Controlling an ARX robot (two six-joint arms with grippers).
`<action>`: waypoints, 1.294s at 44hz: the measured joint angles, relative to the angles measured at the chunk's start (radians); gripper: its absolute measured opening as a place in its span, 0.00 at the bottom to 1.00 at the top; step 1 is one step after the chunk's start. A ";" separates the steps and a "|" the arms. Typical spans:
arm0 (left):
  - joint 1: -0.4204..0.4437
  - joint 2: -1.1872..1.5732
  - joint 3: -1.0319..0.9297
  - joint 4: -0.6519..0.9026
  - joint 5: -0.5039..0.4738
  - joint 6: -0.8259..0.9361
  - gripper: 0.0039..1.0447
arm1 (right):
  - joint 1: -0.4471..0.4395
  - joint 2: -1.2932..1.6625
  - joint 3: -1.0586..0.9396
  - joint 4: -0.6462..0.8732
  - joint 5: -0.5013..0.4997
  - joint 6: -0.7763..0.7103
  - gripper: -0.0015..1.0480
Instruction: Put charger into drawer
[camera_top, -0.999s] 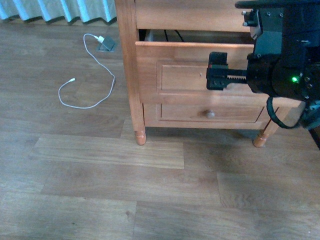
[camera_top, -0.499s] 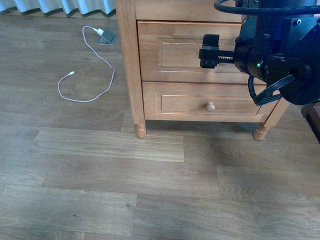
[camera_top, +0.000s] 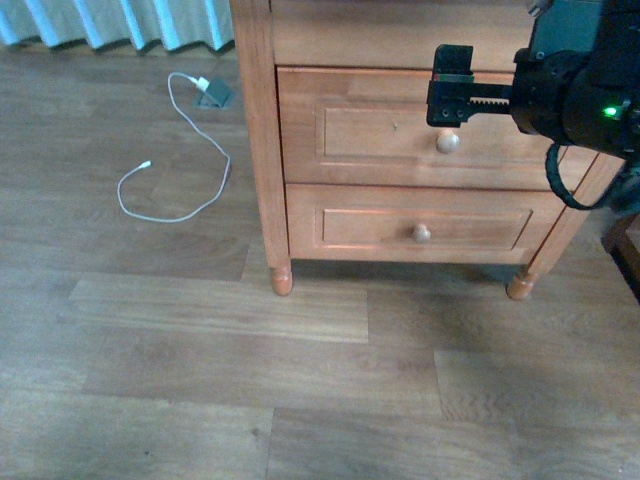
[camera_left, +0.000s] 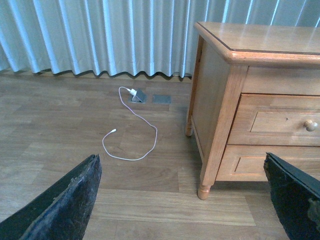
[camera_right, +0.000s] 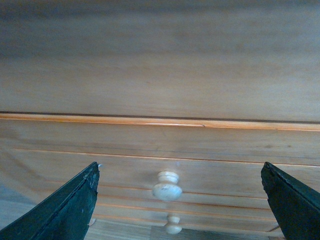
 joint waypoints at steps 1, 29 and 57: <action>0.000 0.000 0.000 0.000 0.000 0.000 0.94 | 0.001 -0.034 -0.027 -0.007 -0.014 -0.003 0.92; 0.000 0.000 0.000 0.000 0.000 0.000 0.94 | -0.034 -1.301 -0.714 -0.484 -0.132 0.098 0.92; 0.000 0.000 0.000 0.000 0.000 0.000 0.94 | -0.226 -1.589 -0.934 -0.359 -0.039 -0.103 0.02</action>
